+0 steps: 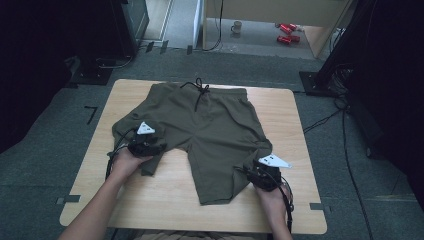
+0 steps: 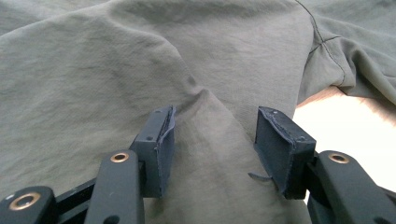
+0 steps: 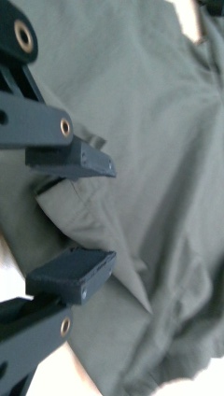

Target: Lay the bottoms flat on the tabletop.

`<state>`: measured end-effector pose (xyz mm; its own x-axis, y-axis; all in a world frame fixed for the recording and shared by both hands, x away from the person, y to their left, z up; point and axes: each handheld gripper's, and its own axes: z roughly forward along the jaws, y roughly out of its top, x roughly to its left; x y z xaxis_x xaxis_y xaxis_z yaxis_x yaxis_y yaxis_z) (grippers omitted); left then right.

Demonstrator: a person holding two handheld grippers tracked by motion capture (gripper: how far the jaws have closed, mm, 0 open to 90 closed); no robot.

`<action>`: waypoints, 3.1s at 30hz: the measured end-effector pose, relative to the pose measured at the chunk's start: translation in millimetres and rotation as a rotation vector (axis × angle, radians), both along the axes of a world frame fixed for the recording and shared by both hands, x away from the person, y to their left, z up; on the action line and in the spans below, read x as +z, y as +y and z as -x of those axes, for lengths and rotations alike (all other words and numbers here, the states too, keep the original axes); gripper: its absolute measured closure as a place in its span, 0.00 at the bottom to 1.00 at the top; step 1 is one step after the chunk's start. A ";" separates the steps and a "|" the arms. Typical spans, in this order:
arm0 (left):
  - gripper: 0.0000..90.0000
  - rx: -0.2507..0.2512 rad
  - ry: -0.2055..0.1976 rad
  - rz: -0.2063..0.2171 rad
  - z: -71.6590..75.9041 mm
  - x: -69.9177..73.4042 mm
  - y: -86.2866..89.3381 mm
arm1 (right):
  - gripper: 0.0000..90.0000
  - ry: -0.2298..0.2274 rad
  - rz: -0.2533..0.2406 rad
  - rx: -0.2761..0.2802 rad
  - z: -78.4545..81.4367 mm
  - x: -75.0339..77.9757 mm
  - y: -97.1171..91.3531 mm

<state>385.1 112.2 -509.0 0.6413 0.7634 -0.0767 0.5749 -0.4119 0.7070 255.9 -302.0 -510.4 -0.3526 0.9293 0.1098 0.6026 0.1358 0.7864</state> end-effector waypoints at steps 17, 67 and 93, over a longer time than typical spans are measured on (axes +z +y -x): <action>0.53 0.004 -0.003 0.009 1.3 3.4 3.7 | 0.97 0.007 0.025 0.009 47.3 29.7 -16.7; 0.43 -0.074 -0.015 -0.008 46.4 20.0 24.4 | 0.70 -0.037 -0.008 -0.026 51.5 14.4 -25.4; 0.99 0.065 -0.048 0.142 48.8 47.7 78.4 | 0.70 0.029 -0.003 0.090 27.5 -12.3 6.5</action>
<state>336.3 190.6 -461.4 0.5966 0.7870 -0.1571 0.5609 -0.2689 0.7830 228.4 -295.5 -522.6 -0.4309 0.8939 0.1234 0.6105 0.1882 0.7693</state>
